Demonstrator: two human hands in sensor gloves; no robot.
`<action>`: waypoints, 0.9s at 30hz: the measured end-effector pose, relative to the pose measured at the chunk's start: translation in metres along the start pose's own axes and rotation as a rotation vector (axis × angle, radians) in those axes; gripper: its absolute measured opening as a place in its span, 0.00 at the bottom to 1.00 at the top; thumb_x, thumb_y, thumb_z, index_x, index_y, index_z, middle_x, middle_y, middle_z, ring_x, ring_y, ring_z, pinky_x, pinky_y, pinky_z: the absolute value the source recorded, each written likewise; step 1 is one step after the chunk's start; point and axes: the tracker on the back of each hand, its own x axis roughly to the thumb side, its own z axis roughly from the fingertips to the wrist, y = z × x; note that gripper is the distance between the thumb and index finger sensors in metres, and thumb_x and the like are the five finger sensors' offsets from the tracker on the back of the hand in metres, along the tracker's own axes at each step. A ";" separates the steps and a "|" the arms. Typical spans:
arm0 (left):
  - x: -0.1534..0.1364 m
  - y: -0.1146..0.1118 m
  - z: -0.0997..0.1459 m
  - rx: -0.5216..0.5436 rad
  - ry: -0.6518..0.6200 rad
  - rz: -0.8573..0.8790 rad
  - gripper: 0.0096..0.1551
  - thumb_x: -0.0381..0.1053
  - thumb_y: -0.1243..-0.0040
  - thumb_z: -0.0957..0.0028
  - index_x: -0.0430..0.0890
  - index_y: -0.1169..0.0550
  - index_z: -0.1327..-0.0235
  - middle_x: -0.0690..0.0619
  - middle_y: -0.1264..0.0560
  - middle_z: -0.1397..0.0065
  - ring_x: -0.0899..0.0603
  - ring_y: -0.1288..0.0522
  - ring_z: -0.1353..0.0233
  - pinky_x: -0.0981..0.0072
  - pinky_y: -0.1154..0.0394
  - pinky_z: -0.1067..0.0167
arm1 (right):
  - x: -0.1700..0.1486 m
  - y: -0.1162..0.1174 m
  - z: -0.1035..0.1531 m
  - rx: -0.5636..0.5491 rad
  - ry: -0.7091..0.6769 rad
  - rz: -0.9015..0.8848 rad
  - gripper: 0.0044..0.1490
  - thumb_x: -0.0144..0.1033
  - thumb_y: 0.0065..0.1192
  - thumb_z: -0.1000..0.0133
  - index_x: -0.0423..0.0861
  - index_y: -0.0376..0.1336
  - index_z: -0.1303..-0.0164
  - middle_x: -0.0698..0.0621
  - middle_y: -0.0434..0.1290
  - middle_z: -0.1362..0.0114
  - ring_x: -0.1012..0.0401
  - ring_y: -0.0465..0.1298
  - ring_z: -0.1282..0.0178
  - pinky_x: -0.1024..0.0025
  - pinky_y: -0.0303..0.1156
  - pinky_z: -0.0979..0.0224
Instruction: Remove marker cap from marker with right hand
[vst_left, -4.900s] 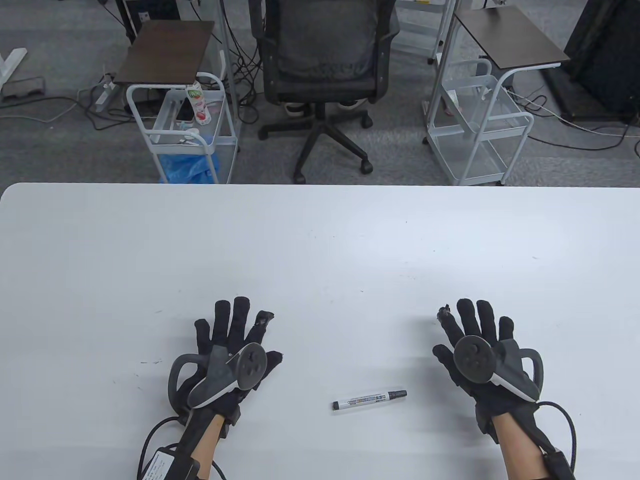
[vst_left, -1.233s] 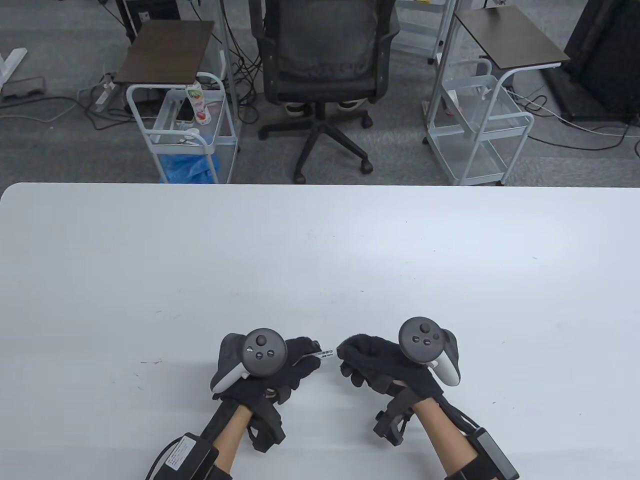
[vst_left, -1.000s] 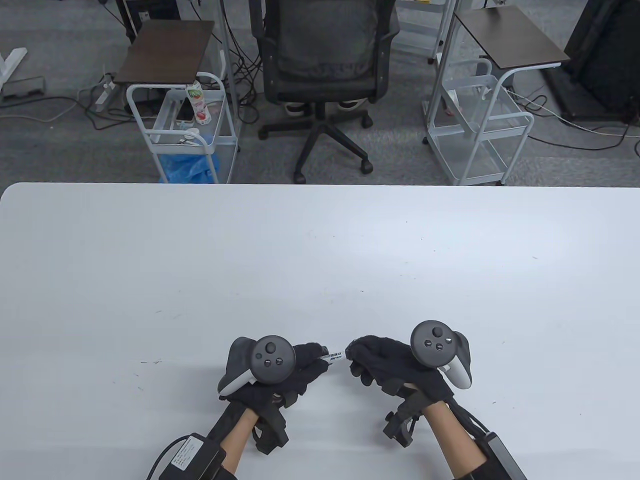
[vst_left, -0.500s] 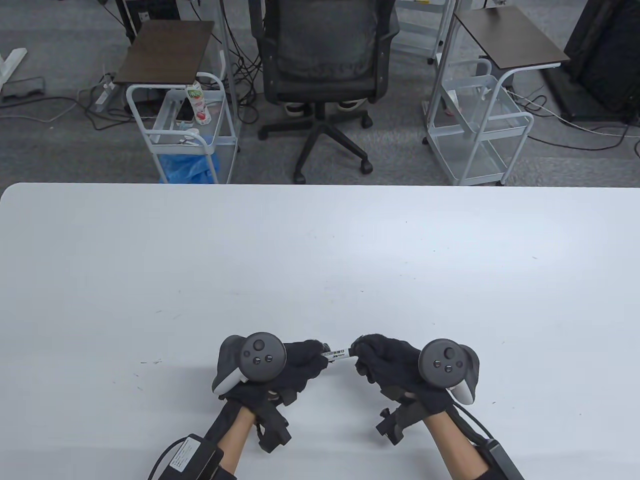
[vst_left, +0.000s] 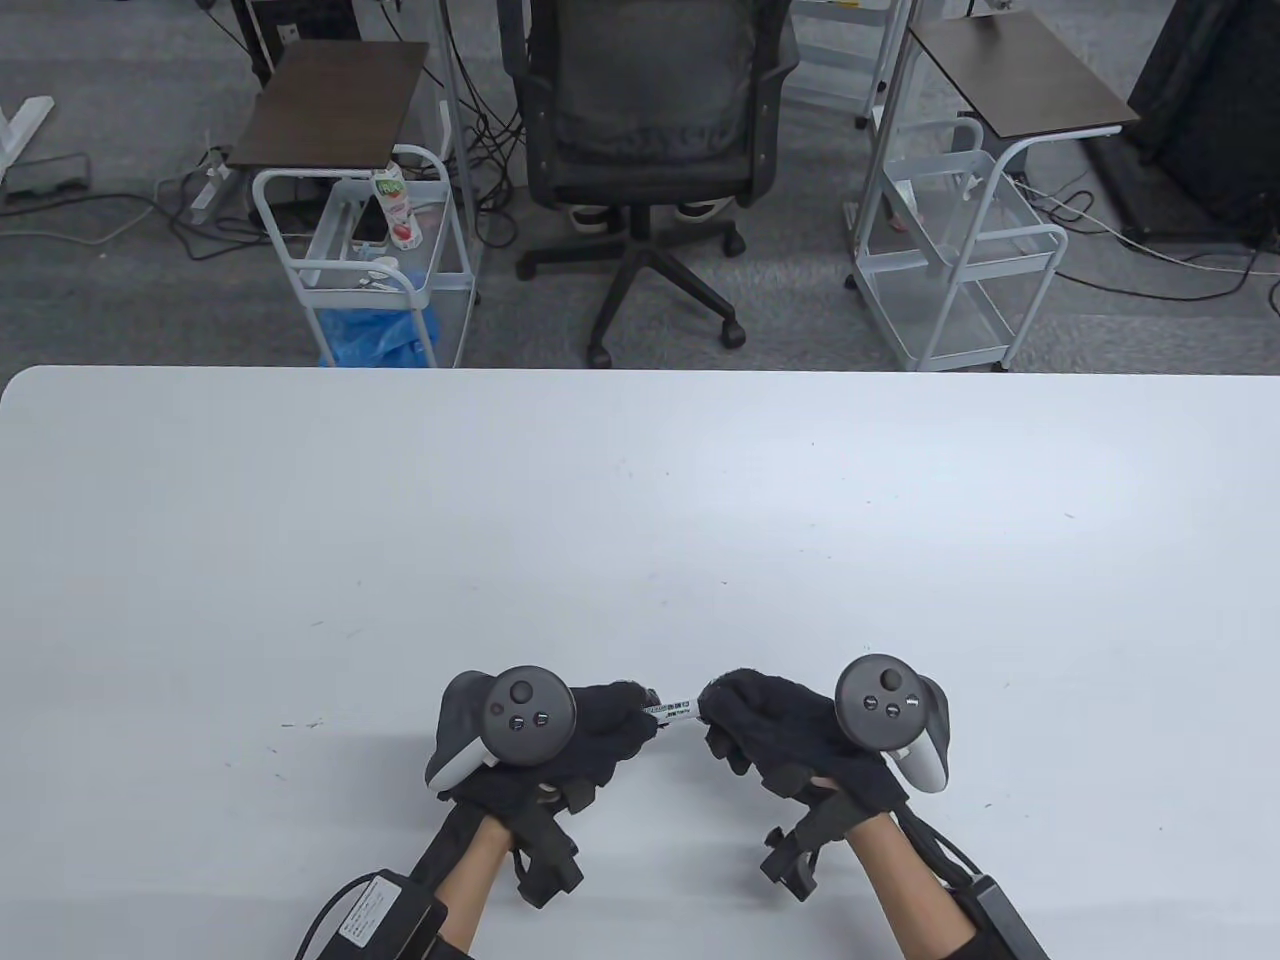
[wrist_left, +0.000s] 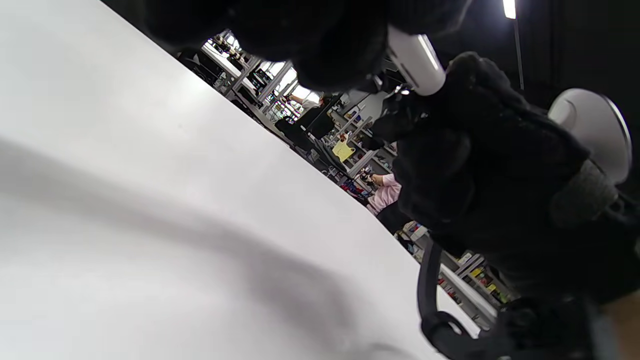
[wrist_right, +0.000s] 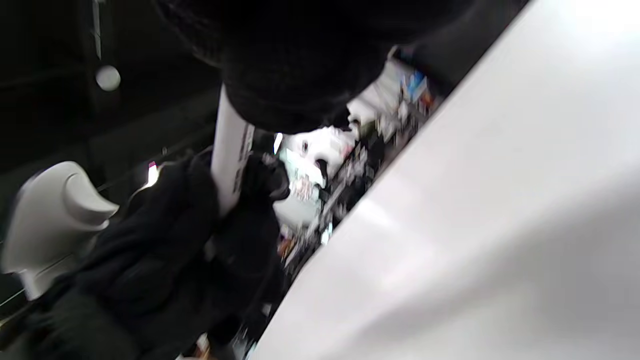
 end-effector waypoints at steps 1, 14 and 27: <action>-0.003 0.002 0.001 -0.014 -0.008 0.004 0.31 0.56 0.48 0.44 0.40 0.20 0.36 0.56 0.16 0.52 0.54 0.22 0.58 0.63 0.22 0.46 | 0.001 0.001 0.001 0.021 0.004 -0.003 0.29 0.46 0.51 0.37 0.37 0.71 0.42 0.54 0.81 0.55 0.67 0.78 0.63 0.80 0.76 0.56; -0.055 0.055 0.034 0.101 0.168 0.009 0.31 0.57 0.48 0.42 0.42 0.21 0.33 0.55 0.17 0.46 0.52 0.21 0.51 0.60 0.24 0.40 | -0.055 -0.116 0.024 -0.389 0.188 -0.034 0.29 0.43 0.50 0.34 0.37 0.68 0.33 0.52 0.80 0.49 0.63 0.78 0.58 0.74 0.76 0.52; -0.133 0.079 0.060 0.273 0.916 -0.461 0.30 0.52 0.45 0.39 0.47 0.29 0.23 0.50 0.25 0.27 0.44 0.25 0.29 0.48 0.31 0.26 | -0.041 -0.090 0.012 -0.181 0.212 0.277 0.30 0.39 0.53 0.35 0.38 0.67 0.26 0.44 0.78 0.38 0.55 0.78 0.48 0.66 0.76 0.45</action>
